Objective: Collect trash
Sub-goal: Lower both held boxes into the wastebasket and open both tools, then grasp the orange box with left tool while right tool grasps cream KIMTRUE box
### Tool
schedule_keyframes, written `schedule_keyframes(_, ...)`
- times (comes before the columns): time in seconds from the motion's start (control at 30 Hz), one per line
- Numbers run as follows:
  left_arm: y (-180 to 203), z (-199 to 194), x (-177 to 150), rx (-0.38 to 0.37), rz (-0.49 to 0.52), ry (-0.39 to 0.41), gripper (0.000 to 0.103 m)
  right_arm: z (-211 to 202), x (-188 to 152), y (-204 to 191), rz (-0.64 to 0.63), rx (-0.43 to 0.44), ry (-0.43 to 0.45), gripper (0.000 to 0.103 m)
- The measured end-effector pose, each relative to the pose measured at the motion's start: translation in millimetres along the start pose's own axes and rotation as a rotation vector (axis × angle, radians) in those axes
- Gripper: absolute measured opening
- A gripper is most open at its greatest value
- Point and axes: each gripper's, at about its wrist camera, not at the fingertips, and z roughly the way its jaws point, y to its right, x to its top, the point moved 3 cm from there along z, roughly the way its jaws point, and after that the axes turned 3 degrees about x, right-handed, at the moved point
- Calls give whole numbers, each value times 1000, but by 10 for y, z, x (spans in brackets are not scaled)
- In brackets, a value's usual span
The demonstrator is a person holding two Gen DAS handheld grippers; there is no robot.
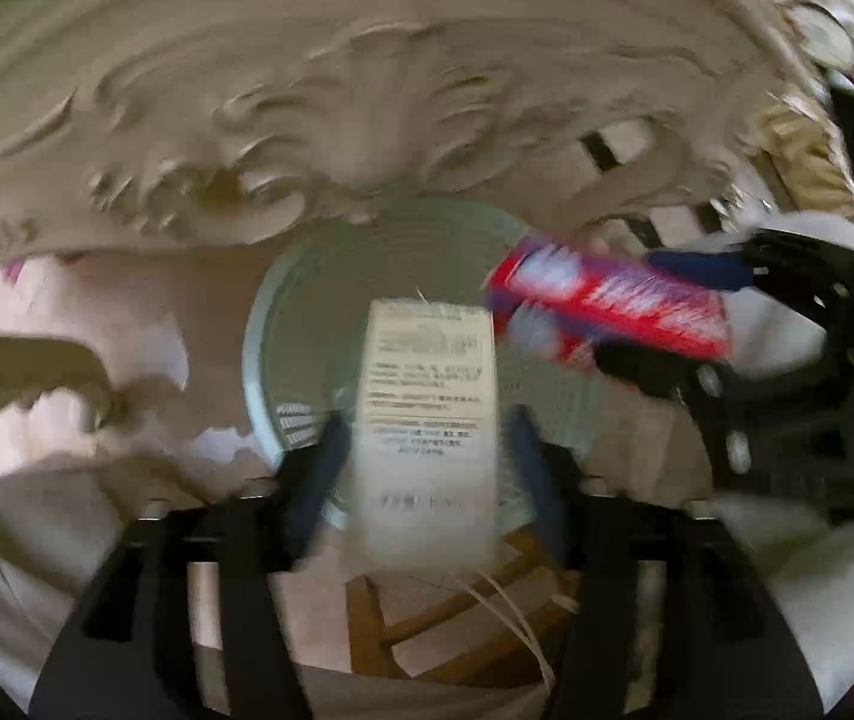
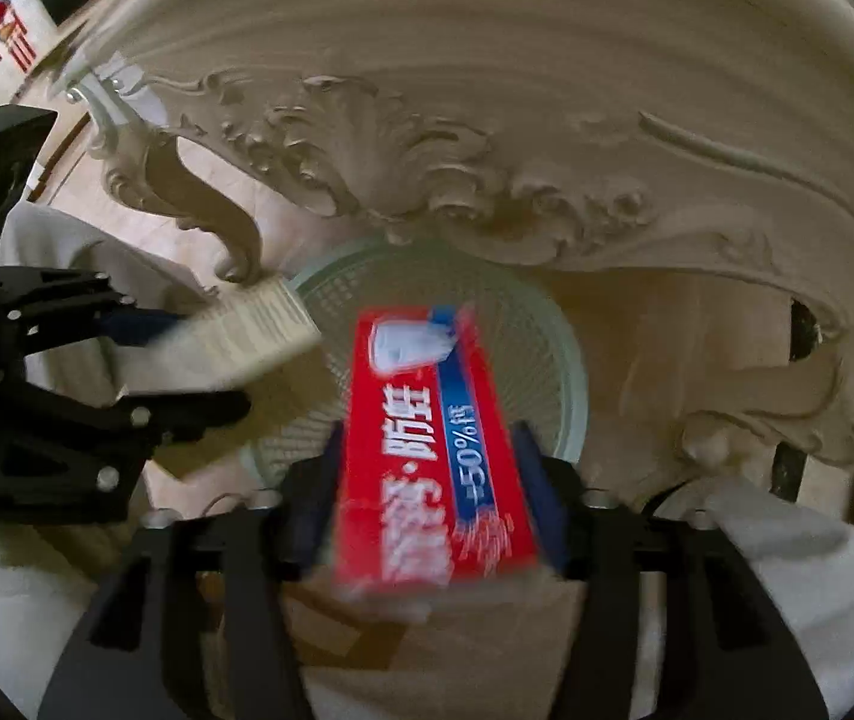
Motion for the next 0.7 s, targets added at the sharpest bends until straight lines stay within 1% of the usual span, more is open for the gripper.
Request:
schedule_keyframes(0.07,-62,-28,-10,44,-33,46,82,-47,8,25,-2,-47,14,79)
schedule_keyframes(0.1,-121,-111,-5,64,-60,94,86,-105,-10,44,2,-52,16,79)
schedule_keyframes(0.17,-187,-293,-15,69,-104,170,88,-238,-12,57,12,-46,30,79)
schedule_keyframes(0.2,-220,-458,-24,71,-135,226,88,-306,-23,63,14,-40,42,79)
schedule_keyframes(0.23,-248,-561,-32,71,-150,258,89,-401,-21,59,16,-29,59,79)
schedule_keyframes(0.27,-249,-705,-32,61,-161,295,92,-545,-14,53,22,-8,84,79)
schedule_keyframes(0.33,-199,-1033,-4,23,-153,366,92,-832,45,61,38,34,155,79)
schedule_keyframes(0.37,-151,-1191,31,12,-139,403,92,-1052,116,80,51,49,220,79)
schedule_keyframes(0.4,-111,-1300,73,8,-127,432,92,-1204,176,97,61,50,270,79)
schedule_keyframes(0.43,-59,-1444,125,4,-106,478,92,-1411,293,147,79,40,341,79)
schedule_keyframes(0.5,27,-1629,334,-7,-74,533,92,-1629,416,240,102,22,432,79)
schedule_keyframes(0.53,56,-1674,421,4,-68,546,92,-1764,549,303,116,3,495,79)
schedule_keyframes(0.57,110,-1707,514,34,-69,556,92,-1844,674,339,119,-13,529,79)
schedule_keyframes(0.6,148,-1746,664,75,-72,568,92,-1882,781,351,111,-17,548,79)
schedule_keyframes(0.63,176,-1765,787,99,-69,583,92,-1898,879,356,103,-17,560,79)
schedule_keyframes(0.7,227,-1744,1007,139,-60,598,92,-1907,1185,365,77,-7,580,79)
